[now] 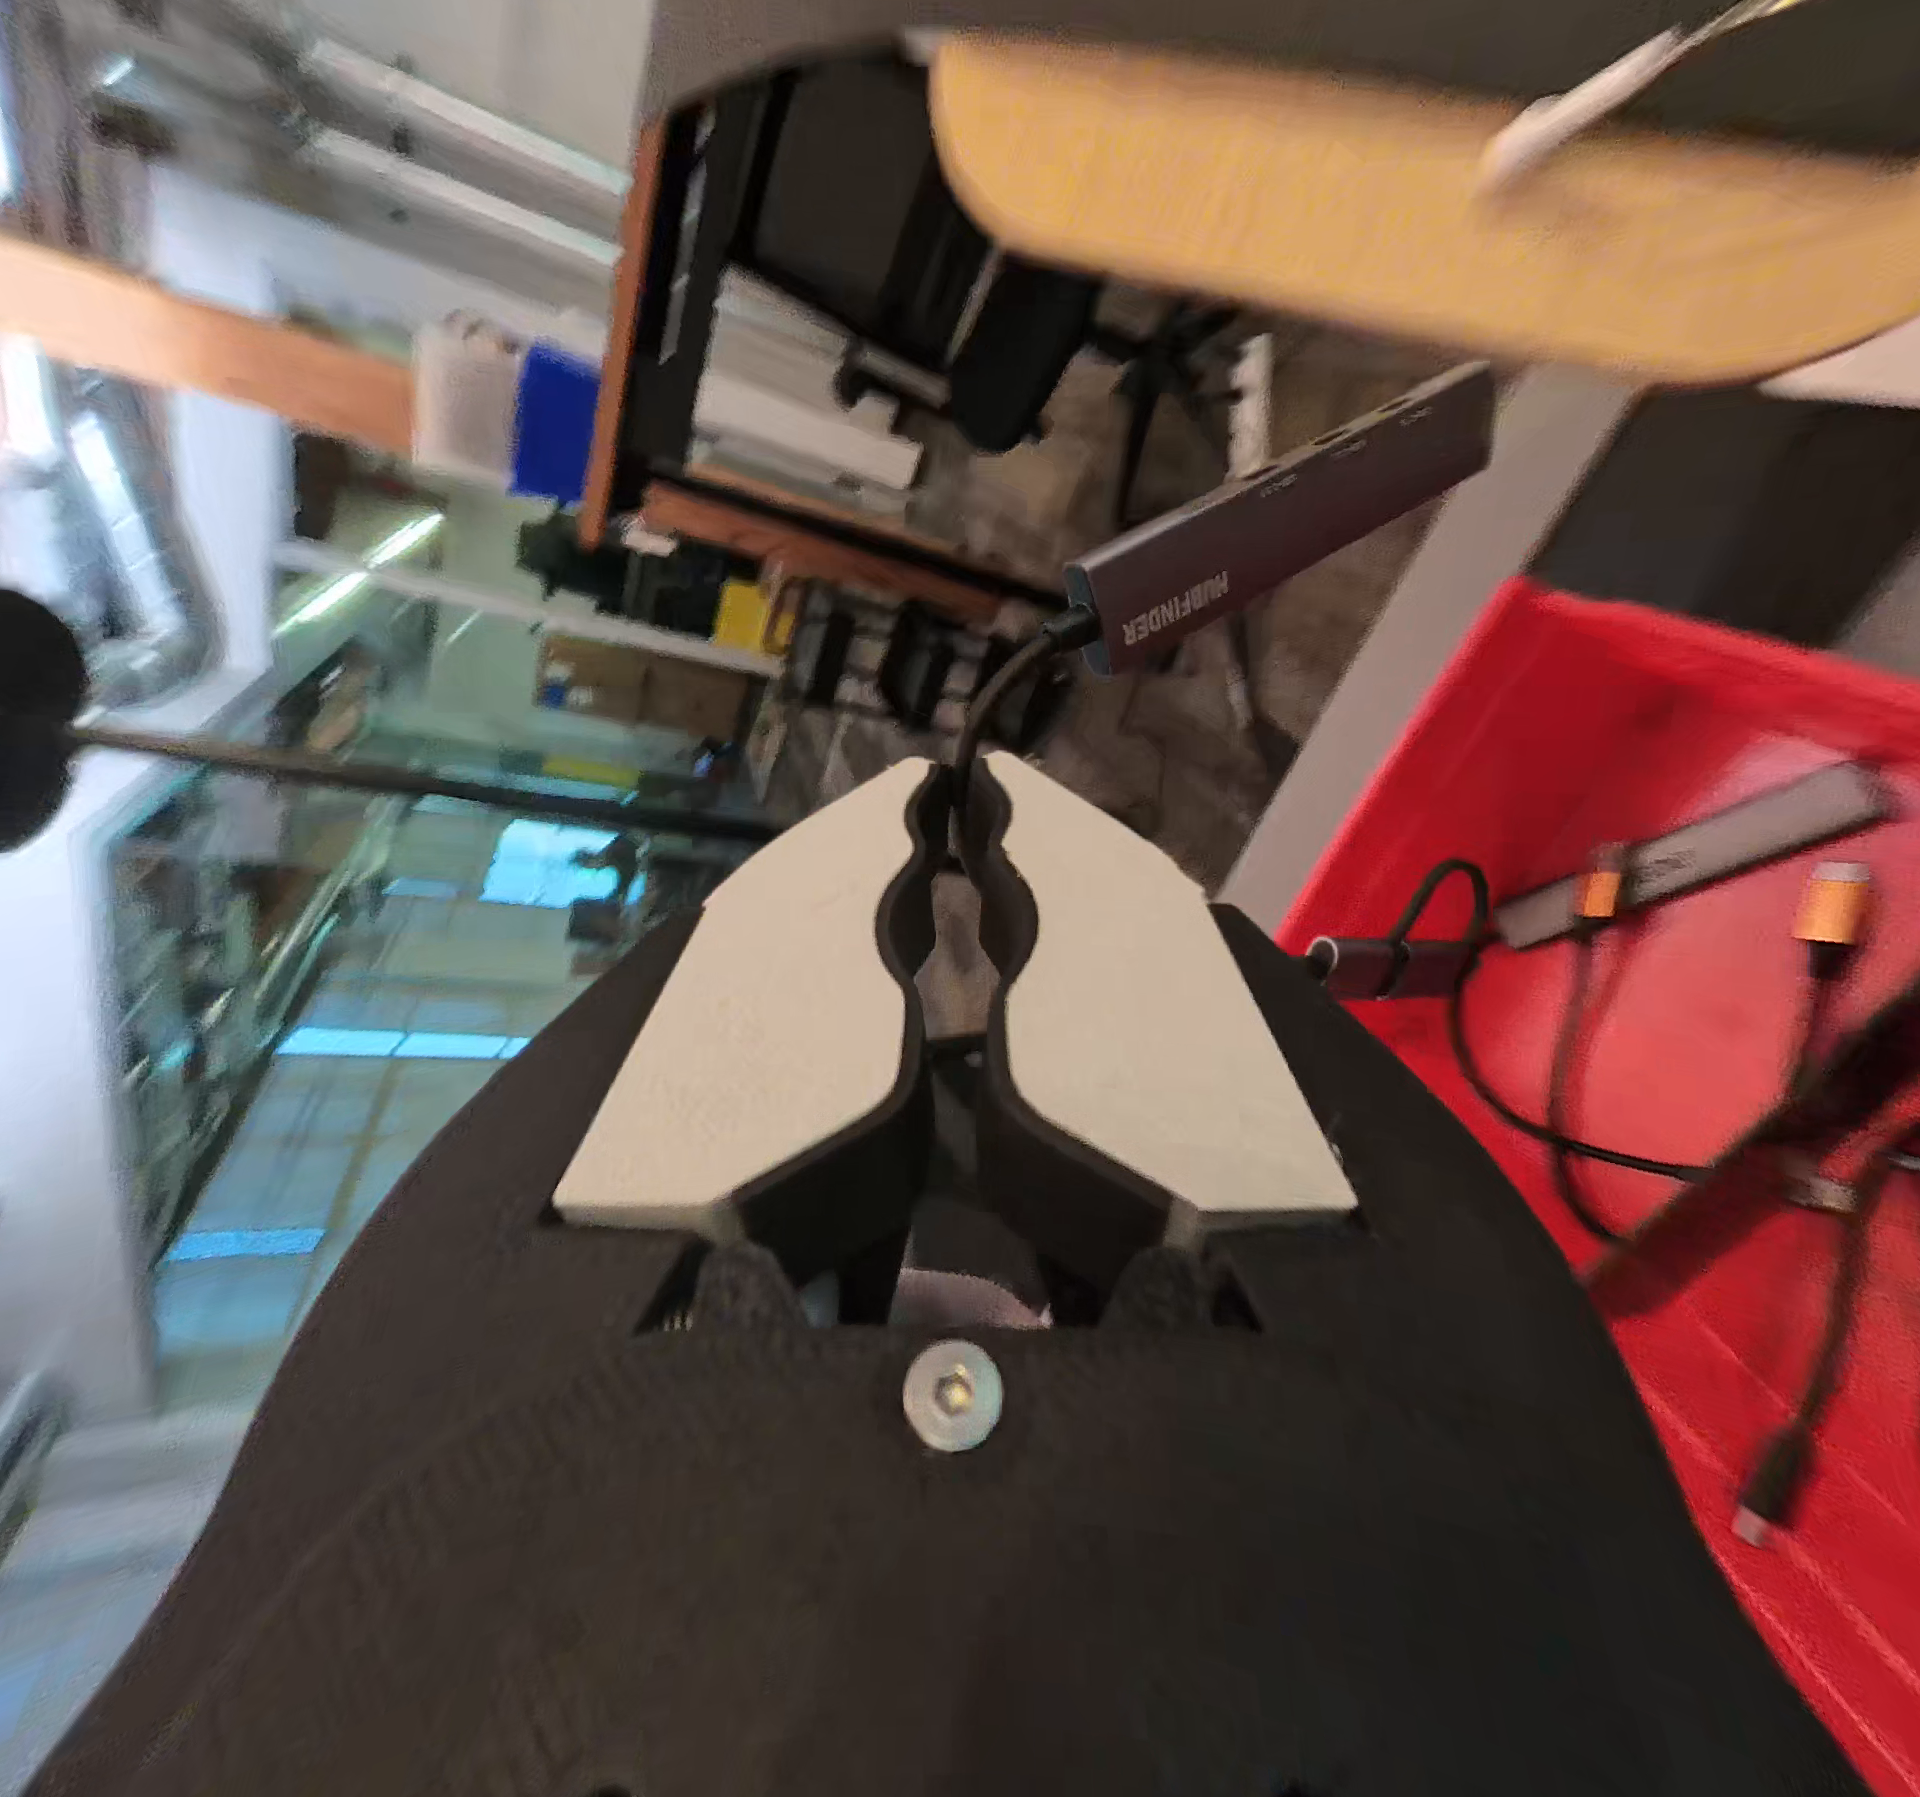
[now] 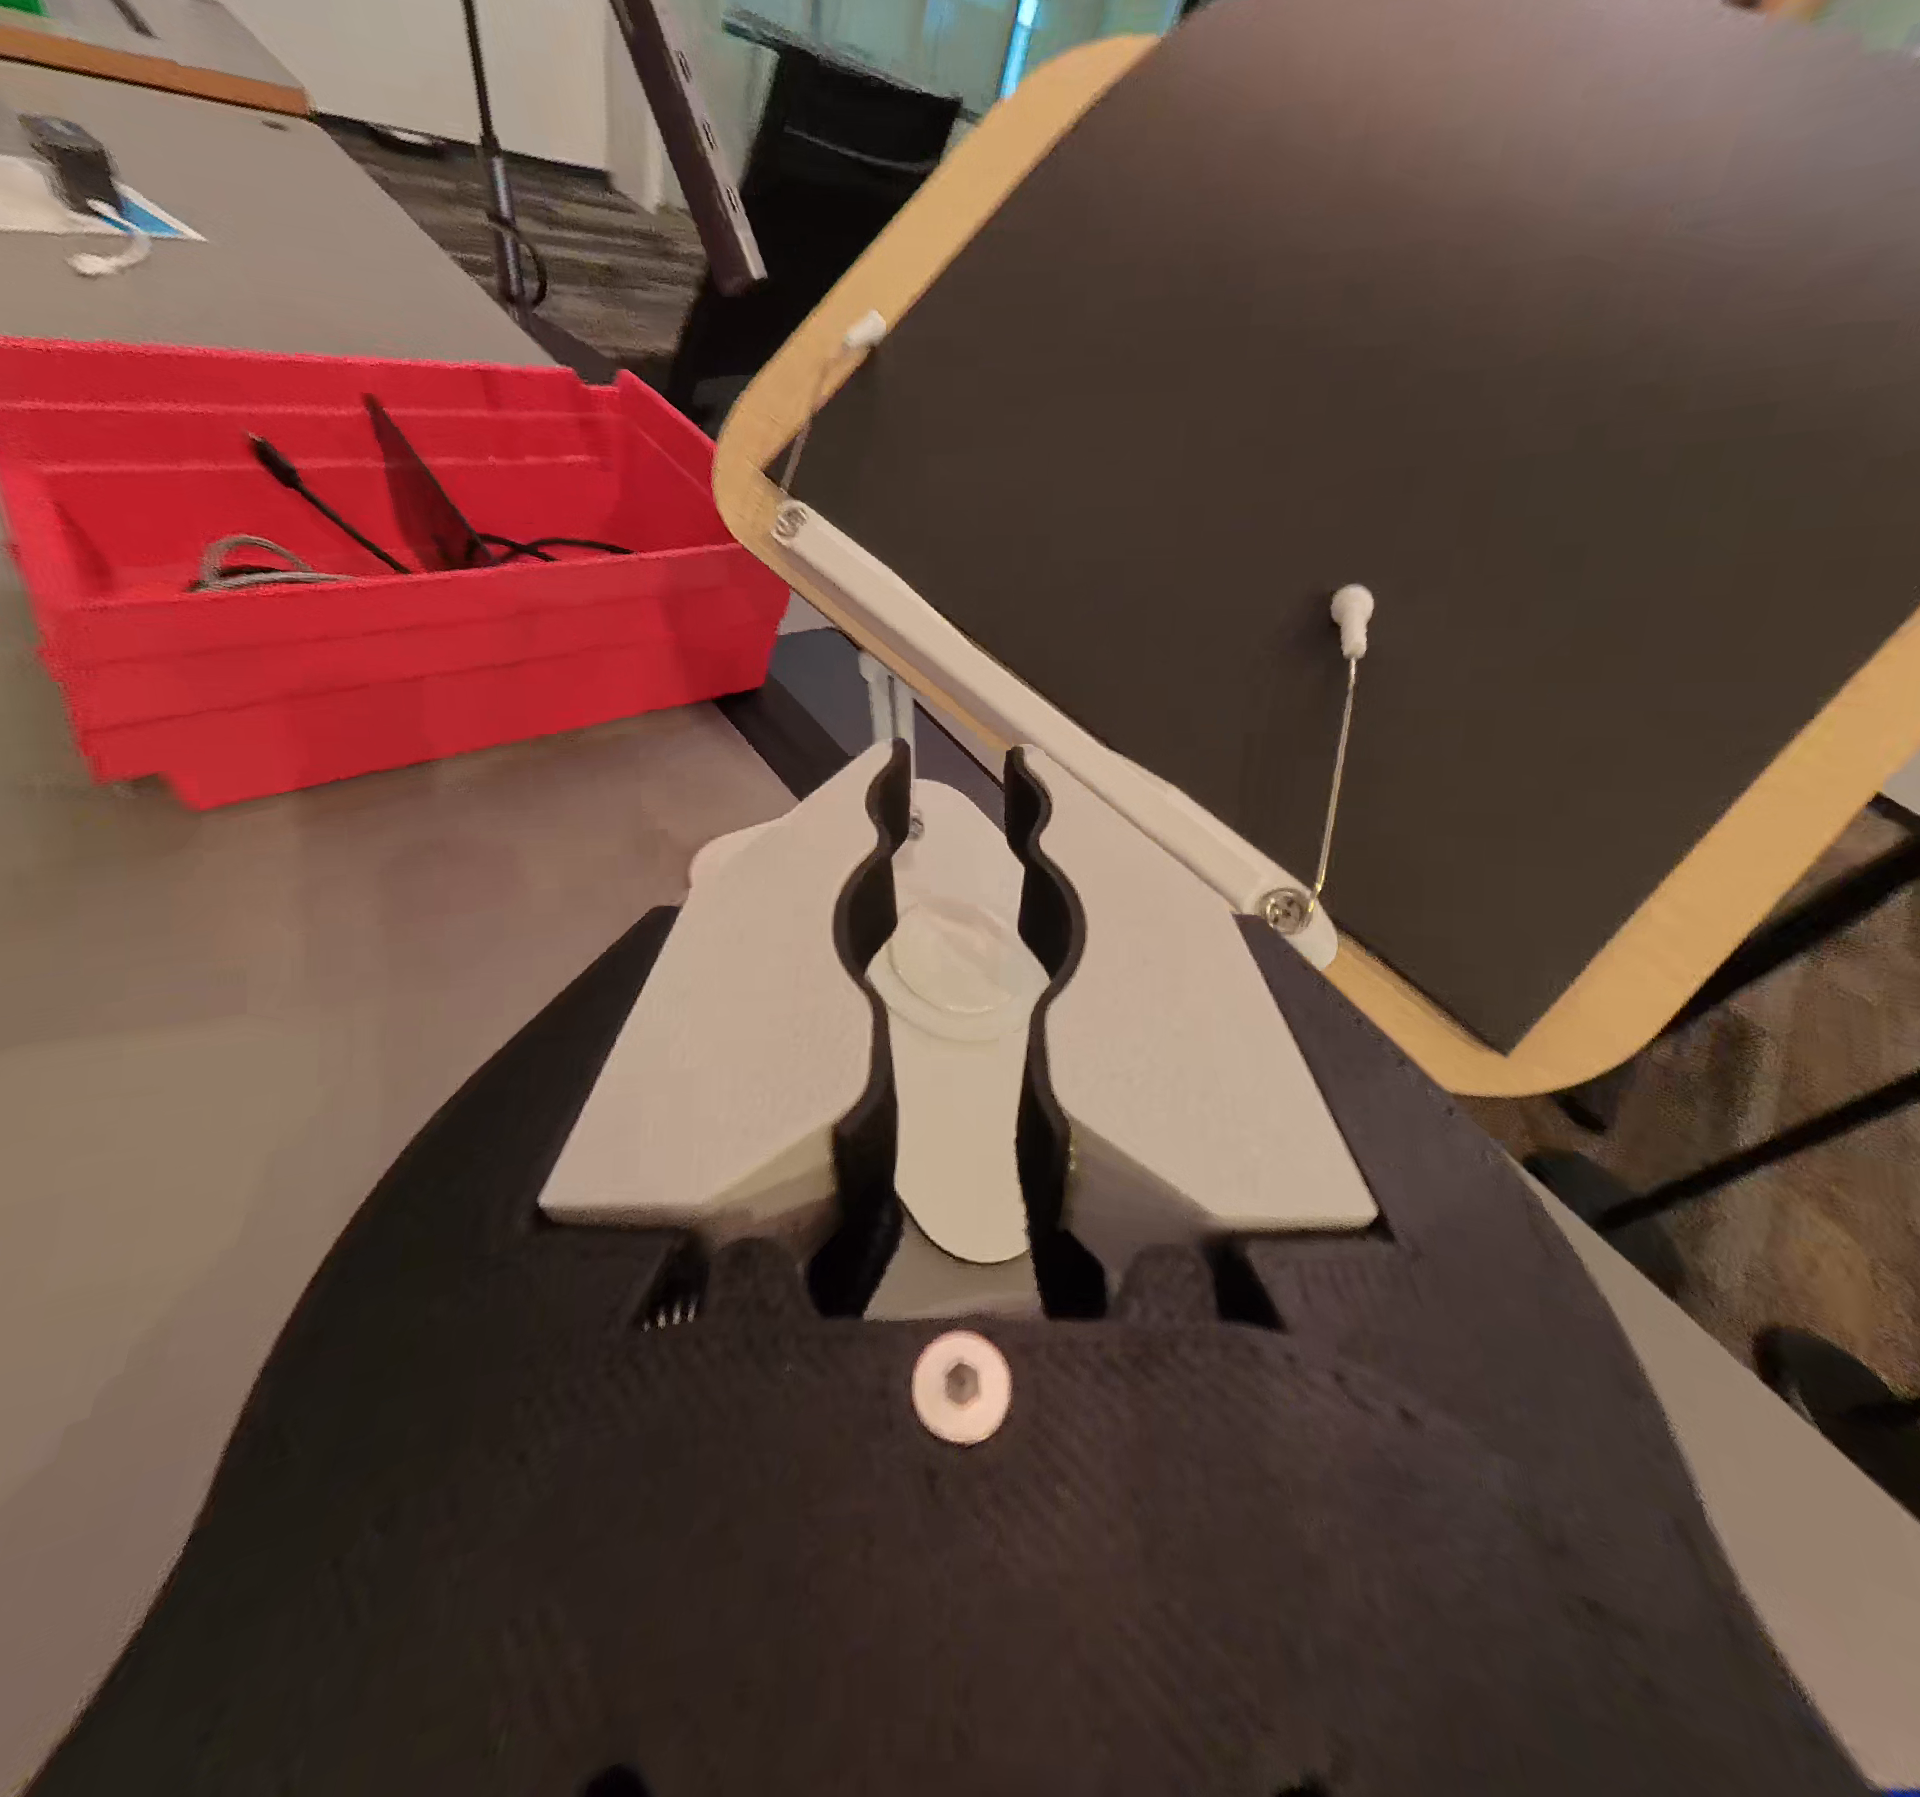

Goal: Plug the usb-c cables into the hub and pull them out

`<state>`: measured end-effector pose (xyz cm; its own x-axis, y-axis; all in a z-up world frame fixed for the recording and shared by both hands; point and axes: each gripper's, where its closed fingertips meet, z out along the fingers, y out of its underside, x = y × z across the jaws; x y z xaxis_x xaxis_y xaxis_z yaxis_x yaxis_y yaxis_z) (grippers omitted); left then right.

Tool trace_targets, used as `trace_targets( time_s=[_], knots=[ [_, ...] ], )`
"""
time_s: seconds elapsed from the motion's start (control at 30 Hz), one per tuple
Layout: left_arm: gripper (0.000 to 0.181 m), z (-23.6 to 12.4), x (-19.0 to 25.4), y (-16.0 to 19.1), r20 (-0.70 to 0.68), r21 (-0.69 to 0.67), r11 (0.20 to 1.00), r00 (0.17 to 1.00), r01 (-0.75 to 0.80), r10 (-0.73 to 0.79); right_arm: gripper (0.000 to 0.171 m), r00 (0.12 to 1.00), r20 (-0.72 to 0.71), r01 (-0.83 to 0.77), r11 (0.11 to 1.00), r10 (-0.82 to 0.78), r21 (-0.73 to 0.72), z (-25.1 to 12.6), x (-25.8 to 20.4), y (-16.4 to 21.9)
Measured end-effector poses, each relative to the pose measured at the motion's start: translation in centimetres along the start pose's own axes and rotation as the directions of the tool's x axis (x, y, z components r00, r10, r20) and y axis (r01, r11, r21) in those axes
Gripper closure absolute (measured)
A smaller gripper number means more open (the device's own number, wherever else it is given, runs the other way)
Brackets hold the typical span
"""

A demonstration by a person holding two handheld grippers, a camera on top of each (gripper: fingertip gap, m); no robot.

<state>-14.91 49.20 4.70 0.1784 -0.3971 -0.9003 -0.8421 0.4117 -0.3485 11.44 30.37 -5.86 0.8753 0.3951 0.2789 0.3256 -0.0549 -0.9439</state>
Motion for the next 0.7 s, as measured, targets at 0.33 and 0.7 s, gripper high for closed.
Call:
trace_targets(
  time_s=[0.33, 0.7],
  knots=[
    [0.177, -5.7, 13.8, -12.8, -0.486, 0.217, 0.960, 0.834, -0.175, 0.262, 0.159, 0.975, 0.221, 0.038, 0.999, -0.039, 0.012, -5.6, -0.2, -1.7],
    [0.177, -3.5, 24.6, -20.1, -0.665, 0.105, 0.920, 0.714, 0.377, -0.217, 0.134, 0.931, 0.364, 0.048, 0.987, 0.012, -0.156, -7.9, -0.4, 2.8]
  ],
)
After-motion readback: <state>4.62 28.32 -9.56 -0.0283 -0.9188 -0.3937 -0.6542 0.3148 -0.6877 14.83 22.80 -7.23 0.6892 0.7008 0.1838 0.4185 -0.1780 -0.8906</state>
